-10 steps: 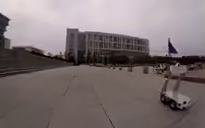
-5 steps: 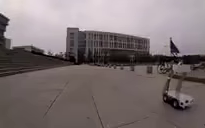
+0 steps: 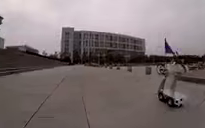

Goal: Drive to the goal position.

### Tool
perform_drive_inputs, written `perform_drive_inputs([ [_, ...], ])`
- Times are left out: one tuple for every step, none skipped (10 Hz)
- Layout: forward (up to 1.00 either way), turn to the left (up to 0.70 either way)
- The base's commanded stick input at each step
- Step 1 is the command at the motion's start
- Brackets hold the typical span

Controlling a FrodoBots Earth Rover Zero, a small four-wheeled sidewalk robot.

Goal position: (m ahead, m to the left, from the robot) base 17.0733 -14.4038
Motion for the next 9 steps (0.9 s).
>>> perform_drive_inputs([
  [1.0,-0.27],
  [1.0,-0.27],
  [1.0,-0.27],
  [1.0,-0.27],
  [1.0,-0.27],
  [1.0,-0.27],
  [1.0,-0.27],
  [1.0,0.0],
  [1.0,0.0],
])
